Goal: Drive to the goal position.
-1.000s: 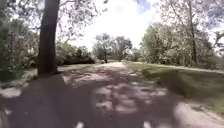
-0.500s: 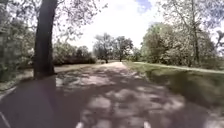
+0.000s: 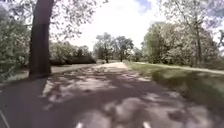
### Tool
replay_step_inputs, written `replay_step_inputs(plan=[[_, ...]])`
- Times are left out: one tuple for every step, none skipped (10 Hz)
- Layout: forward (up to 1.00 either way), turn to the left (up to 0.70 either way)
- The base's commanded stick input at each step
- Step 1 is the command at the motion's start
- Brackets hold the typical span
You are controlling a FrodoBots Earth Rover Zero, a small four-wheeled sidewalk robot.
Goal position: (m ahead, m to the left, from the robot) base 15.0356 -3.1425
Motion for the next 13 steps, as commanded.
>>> replay_step_inputs(plan=[[1.0,0.0],[1.0,0.0],[1.0,0.0],[1.0,0.0],[1.0,0.0],[1.0,0.0],[1.0,0.0],[1.0,-0.19],[1.0,-0.27],[1.0,0.0],[1.0,0.0],[1.0,0.0],[1.0,0.0]])
